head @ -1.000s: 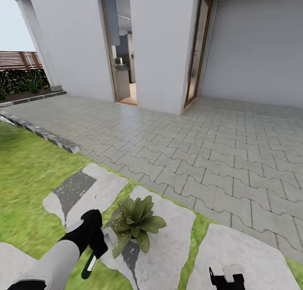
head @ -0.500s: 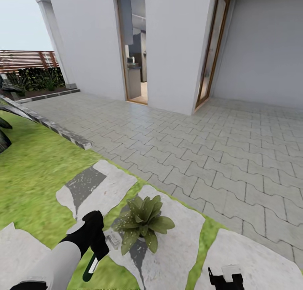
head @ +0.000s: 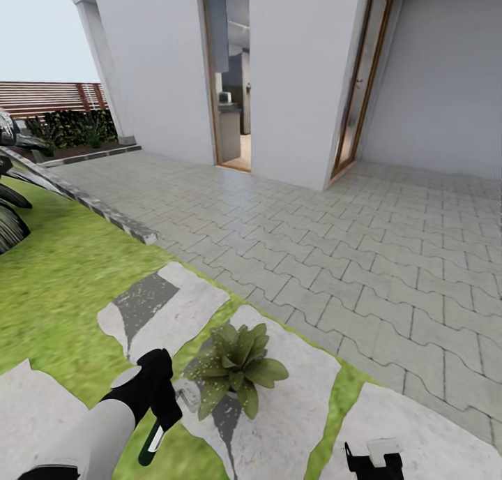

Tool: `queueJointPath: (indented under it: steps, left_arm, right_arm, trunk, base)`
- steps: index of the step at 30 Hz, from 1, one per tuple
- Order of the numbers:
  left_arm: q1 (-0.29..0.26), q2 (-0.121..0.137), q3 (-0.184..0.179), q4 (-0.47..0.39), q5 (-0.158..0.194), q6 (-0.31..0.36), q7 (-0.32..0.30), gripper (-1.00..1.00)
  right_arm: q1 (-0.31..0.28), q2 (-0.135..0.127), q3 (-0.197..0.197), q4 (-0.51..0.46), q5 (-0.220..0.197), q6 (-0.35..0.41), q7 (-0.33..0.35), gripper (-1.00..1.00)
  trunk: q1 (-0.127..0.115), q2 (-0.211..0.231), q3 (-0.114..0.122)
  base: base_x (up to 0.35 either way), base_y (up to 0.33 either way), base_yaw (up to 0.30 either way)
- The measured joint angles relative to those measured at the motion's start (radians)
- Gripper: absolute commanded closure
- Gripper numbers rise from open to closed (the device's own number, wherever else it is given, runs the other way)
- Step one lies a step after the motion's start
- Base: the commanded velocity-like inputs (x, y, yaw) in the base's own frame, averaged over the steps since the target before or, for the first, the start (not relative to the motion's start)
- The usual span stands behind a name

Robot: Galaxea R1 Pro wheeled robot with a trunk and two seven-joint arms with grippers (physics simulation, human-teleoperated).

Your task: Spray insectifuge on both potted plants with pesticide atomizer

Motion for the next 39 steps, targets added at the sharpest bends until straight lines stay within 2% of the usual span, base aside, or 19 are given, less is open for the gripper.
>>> queueJointPath:
  steps: [4, 17, 29, 33, 39]
  left_arm:
    - [0.000, 0.000, 0.000, -0.001, -0.001, 0.000, 0.000, 1.00]
    - [0.000, 0.001, 0.003, -0.017, -0.001, 0.000, -0.005, 1.00]
    - [0.000, 0.001, 0.003, -0.017, -0.001, 0.001, -0.003, 1.00]
    - [0.000, 0.000, 0.003, -0.017, -0.001, 0.001, -0.003, 1.00]
    - [0.000, 0.000, 0.004, -0.017, -0.001, 0.000, -0.004, 1.00]
  right_arm:
    - [0.000, 0.001, 0.000, 0.001, 0.000, 0.000, 0.000, -1.00]
    - [0.000, 0.001, 0.000, 0.000, 0.000, 0.000, 0.000, -1.00]
    - [0.000, 0.002, 0.000, -0.001, 0.000, 0.000, 0.000, -1.00]
    - [0.000, 0.002, 0.000, -0.001, 0.000, 0.000, 0.000, -1.00]
    - [0.000, 0.002, 0.000, -0.001, 0.000, 0.000, 0.000, -1.00]
  trunk:
    - [0.000, 0.000, 0.000]
    - [0.000, 0.000, 0.000]
    - [0.000, 0.000, 0.000]
    - [0.000, 0.000, 0.000]
    - [0.000, 0.000, 0.000]
  base:
    - [0.000, -0.271, 0.066]
    - [0.000, -0.272, 0.264]
    - [-0.003, -0.272, 0.019]
    - [-0.179, -0.222, 0.051]
    - [-0.218, -0.182, 0.249]
